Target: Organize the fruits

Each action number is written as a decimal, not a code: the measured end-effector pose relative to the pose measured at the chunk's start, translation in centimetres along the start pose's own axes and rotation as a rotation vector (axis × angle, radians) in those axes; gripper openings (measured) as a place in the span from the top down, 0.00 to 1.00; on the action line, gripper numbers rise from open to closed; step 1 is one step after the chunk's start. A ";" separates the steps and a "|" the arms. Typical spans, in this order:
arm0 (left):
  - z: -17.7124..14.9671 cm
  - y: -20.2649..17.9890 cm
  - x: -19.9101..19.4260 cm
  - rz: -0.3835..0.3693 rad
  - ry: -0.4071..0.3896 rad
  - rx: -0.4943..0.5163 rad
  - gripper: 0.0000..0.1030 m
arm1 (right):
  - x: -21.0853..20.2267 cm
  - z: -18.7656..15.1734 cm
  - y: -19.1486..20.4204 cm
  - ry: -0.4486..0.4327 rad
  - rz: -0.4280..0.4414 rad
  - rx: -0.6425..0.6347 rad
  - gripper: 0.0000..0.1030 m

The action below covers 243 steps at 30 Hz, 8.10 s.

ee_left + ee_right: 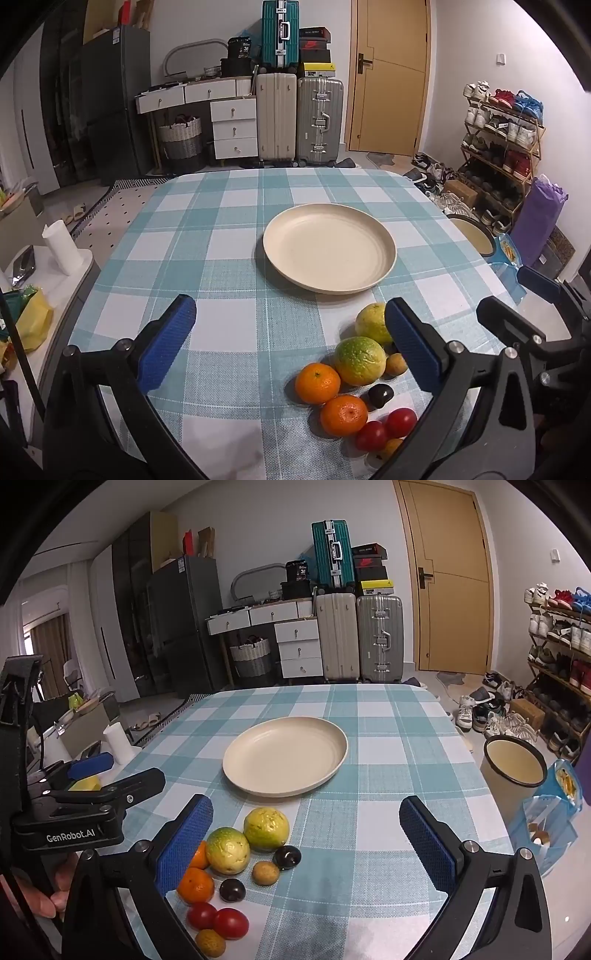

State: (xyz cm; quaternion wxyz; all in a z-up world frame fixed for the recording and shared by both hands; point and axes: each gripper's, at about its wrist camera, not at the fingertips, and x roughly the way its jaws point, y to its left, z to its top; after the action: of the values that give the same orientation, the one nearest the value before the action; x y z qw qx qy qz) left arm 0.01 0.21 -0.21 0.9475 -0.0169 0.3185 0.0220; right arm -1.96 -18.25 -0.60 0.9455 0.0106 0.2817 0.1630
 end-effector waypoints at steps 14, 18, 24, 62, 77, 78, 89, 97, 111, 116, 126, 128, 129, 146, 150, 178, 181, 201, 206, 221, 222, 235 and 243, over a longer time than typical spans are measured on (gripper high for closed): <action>-1.1 -0.2 0.4 -0.005 0.017 -0.013 0.01 | 0.9 0.0 -1.6 0.006 0.010 0.023 0.00; -1.2 -0.2 0.4 -0.006 0.018 -0.013 0.01 | 1.0 -0.1 -1.6 0.008 0.010 0.018 0.00; -1.2 -0.1 0.5 -0.006 0.018 -0.016 0.01 | 1.1 -0.2 -1.5 0.012 0.008 0.020 0.00; -2.1 0.4 1.0 -0.007 0.026 -0.022 0.01 | 2.2 -0.4 -1.2 0.025 0.023 0.015 0.00; -2.7 2.1 4.4 -0.022 0.075 -0.047 0.01 | 6.1 -0.6 -1.9 0.110 0.127 0.038 0.00; -2.7 2.3 4.7 -0.025 0.080 -0.048 0.01 | 6.6 -0.6 -2.0 0.121 0.139 0.045 0.00; -2.7 4.3 7.2 -0.073 0.137 -0.098 0.01 | 11.4 -1.1 -2.6 0.234 0.229 0.106 0.00; -2.6 5.0 8.5 -0.091 0.156 -0.113 0.01 | 14.0 -1.0 -2.7 0.278 0.268 0.149 0.00; -2.5 5.5 9.1 -0.127 0.175 -0.133 0.01 | 16.4 -1.6 -2.8 0.369 0.357 0.245 0.48; -2.5 5.3 9.2 -0.170 0.192 -0.145 0.01 | 16.2 -1.7 -2.3 0.367 0.379 0.225 0.52; -2.3 3.6 9.5 -0.301 0.256 -0.104 0.01 | 15.3 -1.3 -3.0 0.319 0.406 0.248 0.53; -2.3 3.1 9.7 -0.322 0.271 -0.097 0.01 | 15.1 -1.2 -3.4 0.307 0.407 0.255 0.53; -2.3 2.8 9.9 -0.339 0.286 -0.095 0.01 | 15.0 -1.1 -3.6 0.301 0.407 0.260 0.53; -2.0 -2.4 11.9 -0.364 0.403 0.120 0.23 | 13.9 -1.2 -6.8 0.223 0.398 0.335 0.53; -2.0 -2.9 12.5 -0.416 0.456 0.130 0.23 | 13.5 -1.0 -7.0 0.207 0.393 0.325 0.53; 2.3 0.8 14.0 -0.533 0.469 -0.032 0.51 | 13.6 1.1 -7.5 0.178 0.413 0.325 0.53; 4.5 1.9 14.7 -0.515 0.437 -0.062 0.51 | 14.2 2.6 -7.3 0.177 0.419 0.297 0.53; 11.5 3.4 26.1 -0.552 0.438 -0.253 0.51 | 21.6 9.7 -8.7 0.192 0.417 0.343 0.53; 11.3 3.2 28.9 -0.545 0.458 -0.273 0.51 | 24.5 10.1 -9.0 0.216 0.428 0.372 0.53; 11.1 3.1 32.9 -0.556 0.478 -0.338 0.51 | 30.4 8.3 -9.2 0.300 0.402 0.451 0.52; 11.2 3.2 32.9 -0.570 0.474 -0.357 0.50 | 30.6 8.3 -9.1 0.303 0.395 0.447 0.52; 12.7 3.7 27.5 -0.455 0.360 -0.283 0.34 | 25.5 9.7 -8.9 0.162 0.338 0.352 0.24; 12.2 4.1 22.1 -0.271 0.261 -0.157 0.26 | 21.6 9.9 -8.3 0.112 0.281 0.269 0.08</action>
State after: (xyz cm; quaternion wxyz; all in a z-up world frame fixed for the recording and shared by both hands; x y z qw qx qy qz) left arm 24.72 5.50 -3.88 0.8883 -0.1362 0.4306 -0.0832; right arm 22.88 -18.58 -4.60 0.8863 0.1671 0.3488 0.2546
